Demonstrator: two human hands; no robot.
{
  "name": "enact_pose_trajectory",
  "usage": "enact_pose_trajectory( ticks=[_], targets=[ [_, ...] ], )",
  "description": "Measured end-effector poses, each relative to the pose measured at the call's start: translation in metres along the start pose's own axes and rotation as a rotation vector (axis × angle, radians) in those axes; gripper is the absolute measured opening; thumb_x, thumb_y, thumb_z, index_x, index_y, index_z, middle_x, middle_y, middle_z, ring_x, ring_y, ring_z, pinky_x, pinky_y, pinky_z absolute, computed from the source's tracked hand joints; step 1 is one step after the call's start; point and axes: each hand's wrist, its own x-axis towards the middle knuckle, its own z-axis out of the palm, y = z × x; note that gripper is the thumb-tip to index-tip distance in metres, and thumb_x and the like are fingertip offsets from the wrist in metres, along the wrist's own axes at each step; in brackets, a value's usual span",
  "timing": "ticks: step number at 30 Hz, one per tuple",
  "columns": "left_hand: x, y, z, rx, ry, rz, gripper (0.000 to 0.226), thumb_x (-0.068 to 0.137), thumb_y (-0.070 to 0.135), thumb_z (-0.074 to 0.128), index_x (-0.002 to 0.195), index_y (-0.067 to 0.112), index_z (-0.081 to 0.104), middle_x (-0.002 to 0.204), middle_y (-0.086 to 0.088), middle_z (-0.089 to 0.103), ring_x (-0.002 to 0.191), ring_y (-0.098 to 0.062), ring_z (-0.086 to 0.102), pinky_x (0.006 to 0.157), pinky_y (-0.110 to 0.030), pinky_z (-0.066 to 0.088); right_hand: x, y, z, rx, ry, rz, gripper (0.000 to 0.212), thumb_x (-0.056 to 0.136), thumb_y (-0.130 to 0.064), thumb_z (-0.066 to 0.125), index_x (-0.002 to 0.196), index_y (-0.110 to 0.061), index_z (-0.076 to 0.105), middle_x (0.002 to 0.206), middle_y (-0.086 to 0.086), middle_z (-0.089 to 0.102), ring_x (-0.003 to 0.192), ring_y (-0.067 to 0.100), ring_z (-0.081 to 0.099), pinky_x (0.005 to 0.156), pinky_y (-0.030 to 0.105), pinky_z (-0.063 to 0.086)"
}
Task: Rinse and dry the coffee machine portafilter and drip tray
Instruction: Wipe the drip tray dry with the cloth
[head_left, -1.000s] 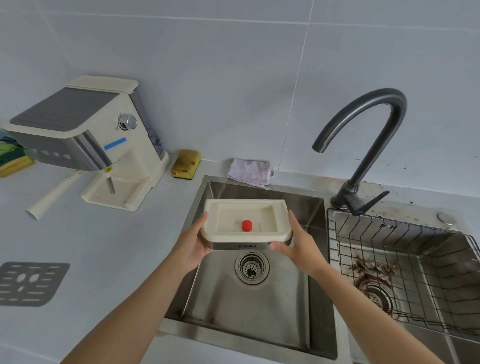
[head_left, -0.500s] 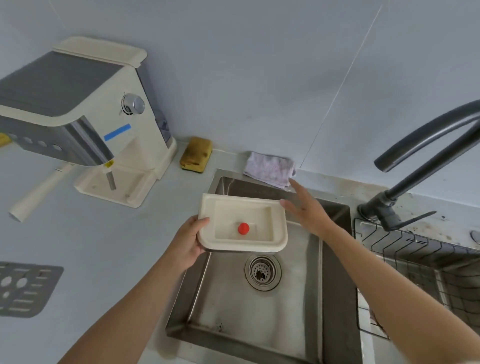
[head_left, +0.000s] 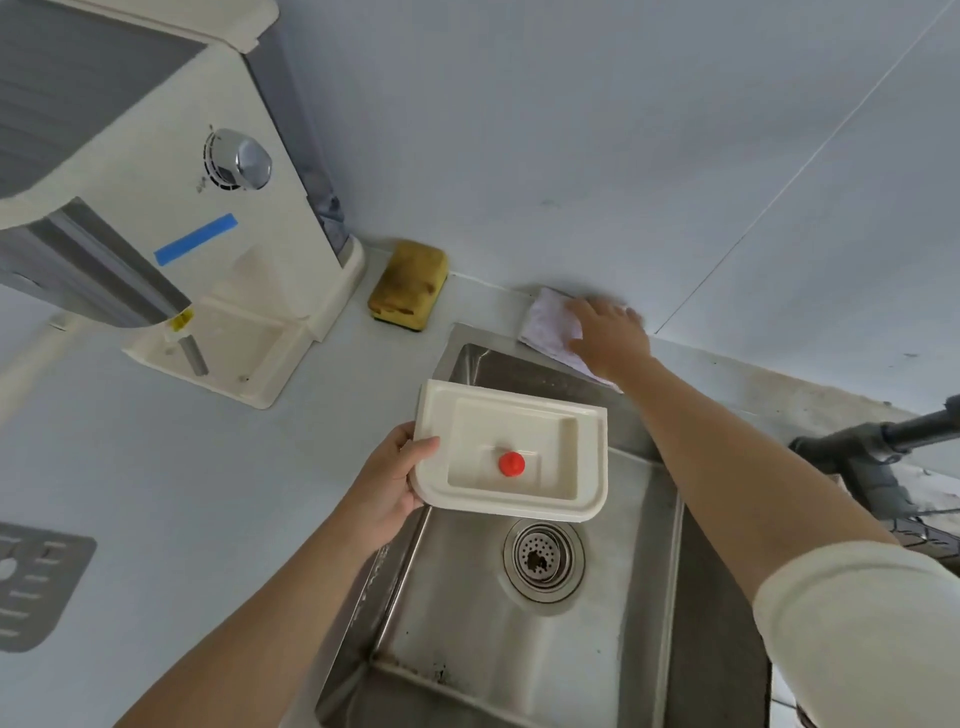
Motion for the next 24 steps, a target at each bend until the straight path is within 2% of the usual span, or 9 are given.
enact_pose_trajectory(
  ticks=[3, 7, 10, 13, 15, 17, 20, 22, 24],
  targets=[
    [0.004, -0.003, 0.002, -0.003, 0.003, -0.011, 0.039, 0.068, 0.023, 0.059, 0.105, 0.014, 0.052, 0.096, -0.003, 0.064, 0.087, -0.02, 0.062, 0.061, -0.031, 0.055, 0.009, -0.003, 0.002, 0.048, -0.028, 0.11, 0.048, 0.09, -0.023, 0.051, 0.133, -0.01, 0.038, 0.137, 0.013, 0.042, 0.126, 0.033, 0.039, 0.102, 0.042, 0.032],
    [0.009, -0.008, 0.003, 0.015, 0.007, -0.024, 0.043, 0.068, 0.022, 0.059, 0.109, 0.013, 0.05, 0.1, -0.006, 0.062, 0.089, -0.023, 0.061, 0.068, -0.036, 0.051, 0.019, 0.0, -0.003, 0.035, -0.142, 0.173, 0.05, 0.082, -0.032, 0.06, 0.127, -0.013, 0.048, 0.13, 0.011, 0.045, 0.124, 0.029, 0.038, 0.093, 0.05, 0.045],
    [0.01, -0.012, 0.003, 0.015, 0.006, -0.03, 0.037, 0.067, 0.022, 0.06, 0.103, 0.014, 0.052, 0.098, -0.007, 0.062, 0.088, -0.024, 0.06, 0.072, -0.038, 0.047, 0.02, 0.0, -0.005, 0.093, -0.151, 0.196, 0.051, 0.079, -0.032, 0.064, 0.124, -0.014, 0.049, 0.129, 0.01, 0.045, 0.125, 0.029, 0.037, 0.094, 0.05, 0.044],
    [0.011, -0.013, 0.002, 0.018, -0.006, -0.031, 0.038, 0.067, 0.022, 0.061, 0.102, 0.014, 0.052, 0.097, -0.007, 0.063, 0.088, -0.025, 0.06, 0.073, -0.039, 0.047, 0.017, 0.001, -0.003, 0.136, -0.106, 0.191, 0.049, 0.079, -0.029, 0.063, 0.122, -0.012, 0.047, 0.128, 0.009, 0.046, 0.124, 0.028, 0.037, 0.096, 0.043, 0.04],
    [0.01, -0.012, 0.002, 0.023, -0.016, -0.029, 0.047, 0.062, 0.024, 0.068, 0.105, 0.014, 0.053, 0.099, -0.007, 0.064, 0.09, -0.025, 0.062, 0.073, -0.039, 0.049, 0.014, 0.001, -0.003, 0.187, -0.099, 0.198, 0.045, 0.078, -0.027, 0.061, 0.117, -0.012, 0.046, 0.121, 0.008, 0.05, 0.117, 0.029, 0.044, 0.093, 0.038, 0.036],
    [0.009, -0.011, 0.001, 0.028, -0.025, -0.029, 0.059, 0.054, 0.029, 0.073, 0.108, 0.014, 0.053, 0.1, -0.007, 0.066, 0.091, -0.025, 0.063, 0.072, -0.04, 0.053, 0.01, 0.002, -0.006, 0.21, -0.127, 0.19, 0.04, 0.078, -0.027, 0.059, 0.113, -0.015, 0.045, 0.106, 0.004, 0.055, 0.105, 0.027, 0.05, 0.089, 0.036, 0.035],
    [0.007, -0.01, 0.0, 0.015, -0.038, -0.022, 0.044, 0.064, 0.027, 0.069, 0.104, 0.015, 0.054, 0.1, -0.005, 0.067, 0.09, -0.023, 0.065, 0.068, -0.035, 0.057, -0.001, 0.004, -0.014, 0.292, -0.197, 0.175, 0.029, 0.077, -0.023, 0.061, 0.097, -0.017, 0.042, 0.078, -0.004, 0.046, 0.084, 0.023, 0.048, 0.068, 0.028, 0.036],
    [0.005, -0.009, 0.0, 0.008, -0.043, -0.023, 0.035, 0.07, 0.028, 0.061, 0.103, 0.017, 0.054, 0.101, -0.005, 0.067, 0.091, -0.022, 0.065, 0.067, -0.035, 0.057, -0.01, 0.006, -0.019, 0.409, -0.21, 0.177, 0.025, 0.076, -0.019, 0.062, 0.083, -0.017, 0.038, 0.072, -0.004, 0.042, 0.076, 0.021, 0.046, 0.055, 0.026, 0.031],
    [0.003, -0.009, 0.0, 0.004, -0.051, -0.021, 0.035, 0.071, 0.029, 0.06, 0.103, 0.017, 0.054, 0.101, -0.005, 0.066, 0.091, -0.023, 0.064, 0.066, -0.035, 0.057, -0.021, 0.007, -0.026, 0.508, -0.199, 0.184, 0.024, 0.077, -0.016, 0.061, 0.079, -0.016, 0.038, 0.072, -0.003, 0.042, 0.073, 0.02, 0.045, 0.054, 0.025, 0.029]
  ],
)
